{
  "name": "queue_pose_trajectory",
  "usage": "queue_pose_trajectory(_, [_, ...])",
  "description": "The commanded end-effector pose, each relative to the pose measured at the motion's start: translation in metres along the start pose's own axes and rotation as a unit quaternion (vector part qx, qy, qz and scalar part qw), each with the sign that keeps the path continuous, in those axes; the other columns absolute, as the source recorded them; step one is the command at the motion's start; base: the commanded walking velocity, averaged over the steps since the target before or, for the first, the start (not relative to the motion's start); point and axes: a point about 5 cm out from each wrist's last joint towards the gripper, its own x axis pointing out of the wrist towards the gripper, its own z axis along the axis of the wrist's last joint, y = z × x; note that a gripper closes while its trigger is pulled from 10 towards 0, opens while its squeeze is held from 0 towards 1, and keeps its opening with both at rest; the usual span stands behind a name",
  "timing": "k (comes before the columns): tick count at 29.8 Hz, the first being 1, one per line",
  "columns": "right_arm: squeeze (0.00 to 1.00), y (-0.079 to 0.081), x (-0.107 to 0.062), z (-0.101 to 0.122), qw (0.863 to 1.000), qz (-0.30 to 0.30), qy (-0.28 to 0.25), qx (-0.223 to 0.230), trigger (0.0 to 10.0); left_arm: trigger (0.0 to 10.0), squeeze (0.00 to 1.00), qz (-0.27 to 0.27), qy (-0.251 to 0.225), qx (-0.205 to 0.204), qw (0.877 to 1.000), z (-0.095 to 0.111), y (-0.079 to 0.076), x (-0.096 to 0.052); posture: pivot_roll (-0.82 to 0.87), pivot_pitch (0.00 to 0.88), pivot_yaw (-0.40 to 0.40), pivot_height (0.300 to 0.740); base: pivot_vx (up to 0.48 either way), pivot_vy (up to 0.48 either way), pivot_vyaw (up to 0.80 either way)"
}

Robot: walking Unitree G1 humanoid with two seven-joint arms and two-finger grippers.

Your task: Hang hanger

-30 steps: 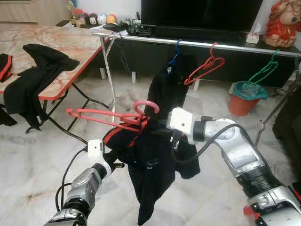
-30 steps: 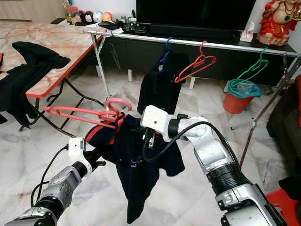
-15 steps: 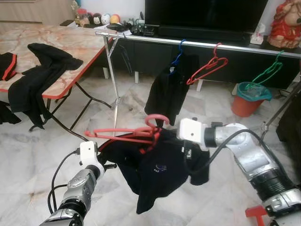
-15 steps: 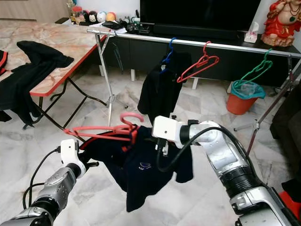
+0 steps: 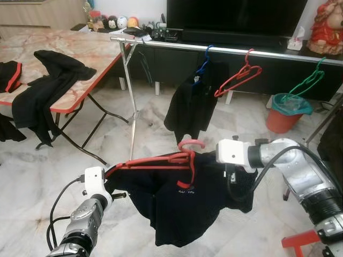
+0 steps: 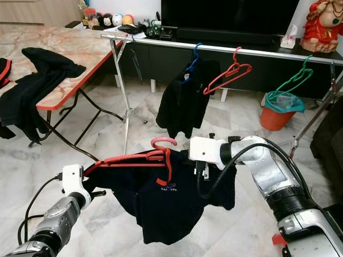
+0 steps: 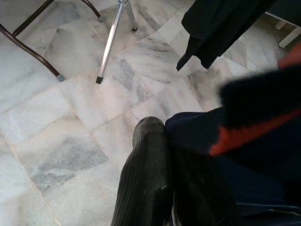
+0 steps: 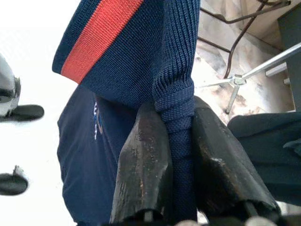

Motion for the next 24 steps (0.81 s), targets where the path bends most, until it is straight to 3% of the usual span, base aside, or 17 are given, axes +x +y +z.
queue_pose_trajectory(1, [0.0,-0.02,-0.019,0.015,0.997,-0.049,-0.062,0.01,0.0,10.0,0.0,0.042,0.015,-0.001,0.999,-0.006,0.016,-0.006,0.02,0.0,0.029,0.74,0.0,0.0,0.0])
queue_pose_trajectory(3, [0.0,-0.018,-0.019,0.02,0.994,-0.039,-0.093,0.029,0.0,10.0,0.0,0.039,0.012,-0.003,0.999,-0.005,0.015,-0.006,0.02,0.0,0.029,0.74,0.0,0.0,0.0])
queue_pose_trajectory(6, [0.0,-0.016,-0.021,0.015,0.998,-0.024,-0.063,0.004,0.0,10.0,0.0,0.025,0.008,0.01,1.0,-0.001,0.015,-0.005,0.03,0.0,0.033,0.74,0.0,0.0,0.0])
queue_pose_trajectory(10, [0.0,-0.017,-0.024,0.016,0.997,-0.017,-0.072,0.01,0.0,10.0,0.0,0.027,0.005,0.01,1.0,0.002,0.018,-0.005,0.03,0.0,0.035,0.74,0.0,0.0,0.0])
queue_pose_trajectory(13, [0.0,-0.005,-0.029,0.019,0.994,0.057,-0.097,0.007,0.0,10.0,0.0,0.021,0.008,0.014,1.0,0.001,0.018,-0.006,0.03,0.0,0.039,0.74,0.0,0.0,0.0])
queue_pose_trajectory(19, [0.0,0.008,-0.031,0.021,0.984,0.127,-0.126,0.02,0.0,10.0,0.0,0.012,0.011,0.016,1.0,-0.002,0.014,-0.005,0.03,0.0,0.039,0.74,0.0,0.0,0.0])
queue_pose_trajectory(21, [0.0,0.01,-0.027,0.017,0.986,0.131,-0.105,0.021,0.0,10.0,0.0,0.005,0.012,0.024,1.0,-0.003,0.011,-0.005,0.03,0.0,0.039,0.74,0.0,0.0,0.0])
queue_pose_trajectory(24, [0.0,0.016,-0.024,-0.001,0.988,0.15,-0.012,-0.015,0.0,10.0,0.0,0.003,0.011,0.026,1.0,-0.003,0.01,-0.005,0.03,0.0,0.039,0.74,0.0,0.0,0.0])
